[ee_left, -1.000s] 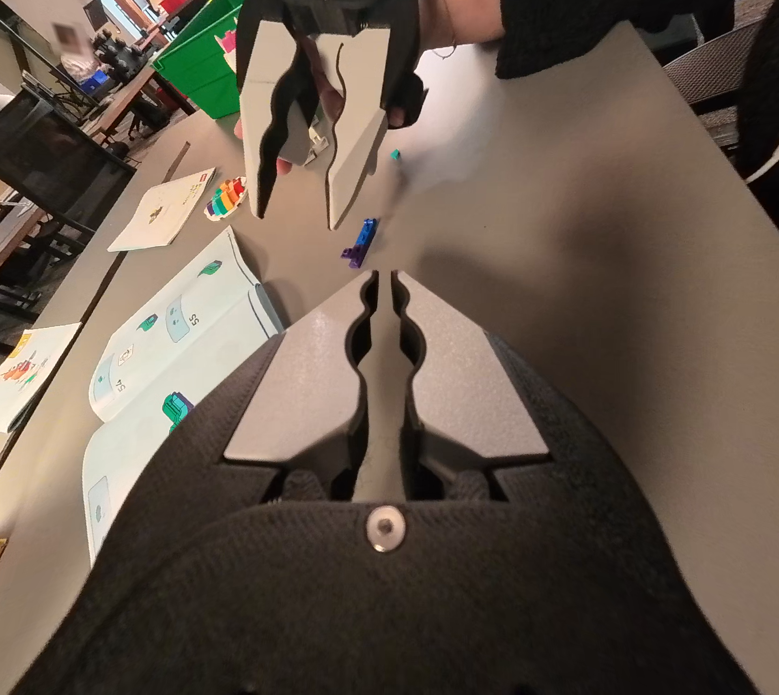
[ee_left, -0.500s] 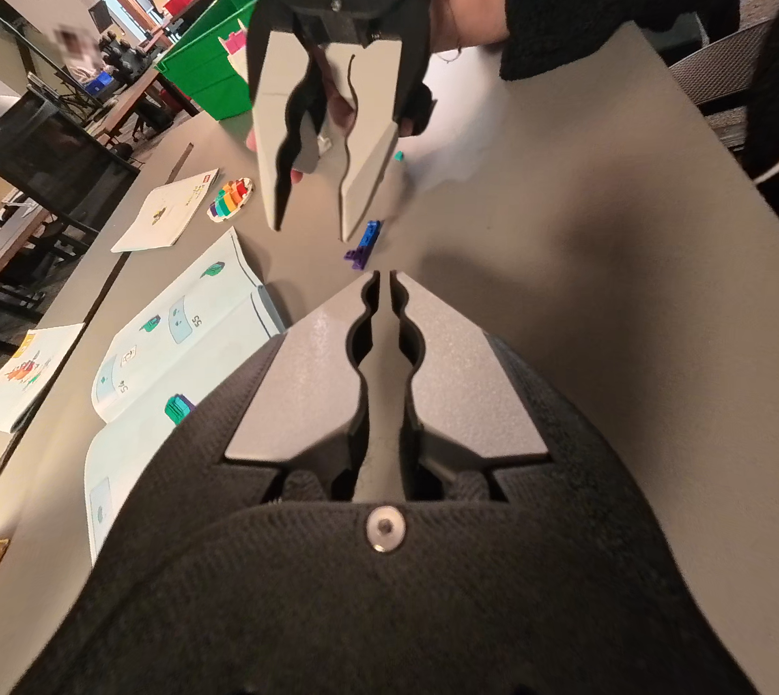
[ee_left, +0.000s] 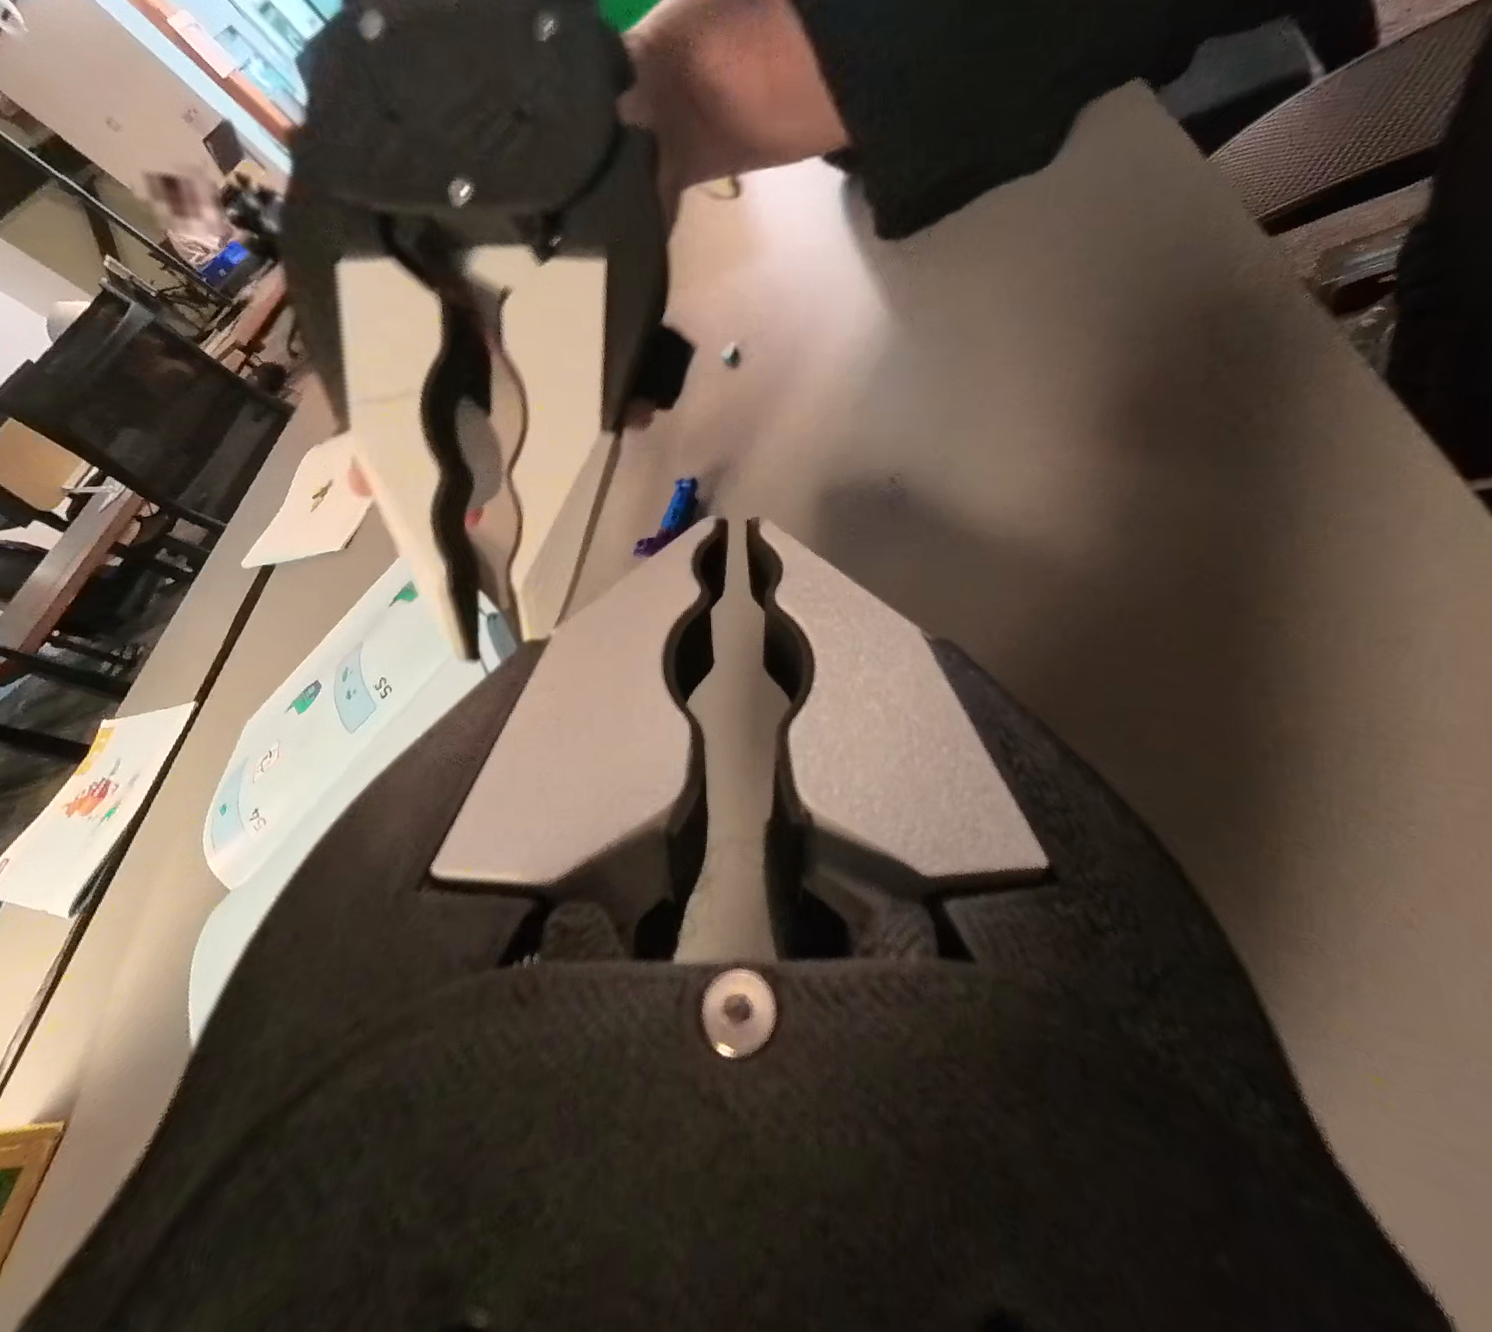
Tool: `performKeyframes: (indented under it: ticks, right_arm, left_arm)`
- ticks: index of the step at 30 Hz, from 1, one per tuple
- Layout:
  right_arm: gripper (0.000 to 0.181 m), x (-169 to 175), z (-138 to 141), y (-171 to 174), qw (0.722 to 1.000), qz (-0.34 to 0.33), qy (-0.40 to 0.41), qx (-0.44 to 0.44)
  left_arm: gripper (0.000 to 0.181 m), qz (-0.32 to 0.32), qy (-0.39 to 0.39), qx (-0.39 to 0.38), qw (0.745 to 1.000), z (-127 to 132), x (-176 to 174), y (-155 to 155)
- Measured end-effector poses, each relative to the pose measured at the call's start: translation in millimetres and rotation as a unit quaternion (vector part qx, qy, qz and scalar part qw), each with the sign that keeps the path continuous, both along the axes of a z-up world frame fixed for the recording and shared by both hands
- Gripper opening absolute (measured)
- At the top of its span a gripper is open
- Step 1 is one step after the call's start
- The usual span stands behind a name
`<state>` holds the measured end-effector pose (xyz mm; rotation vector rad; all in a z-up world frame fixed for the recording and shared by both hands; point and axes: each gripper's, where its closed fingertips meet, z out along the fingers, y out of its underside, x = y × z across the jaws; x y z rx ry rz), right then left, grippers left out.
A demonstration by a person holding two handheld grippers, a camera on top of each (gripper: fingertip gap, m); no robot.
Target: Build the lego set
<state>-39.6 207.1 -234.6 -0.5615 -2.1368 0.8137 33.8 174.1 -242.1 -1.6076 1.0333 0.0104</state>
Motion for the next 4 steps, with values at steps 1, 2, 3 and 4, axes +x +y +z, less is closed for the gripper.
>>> performKeyframes:
  ticks: [1,2,3,4]
  right_arm:
    - [0.013,-4.2,-2.4,1.0,1.0,0.005,-0.007,0.024]
    - [0.012,-8.2,-5.0,1.8,0.999,0.01,-0.015,0.047]
    - [0.01,-11.5,-8.2,2.1,0.997,0.015,-0.027,0.068]
    - [0.01,-14.3,-12.0,2.6,0.995,0.02,-0.043,0.086]
  left_arm:
    - [0.003,-0.004,0.003,0.003,1.0,0.5,2.0,-1.7]
    - [0.003,-0.008,0.008,0.006,1.0,0.8,3.7,-2.9]
    - [0.003,-0.011,0.012,0.008,1.0,0.7,4.9,-3.9]
    - [0.002,-0.014,0.015,0.009,1.0,0.2,6.0,-4.8]
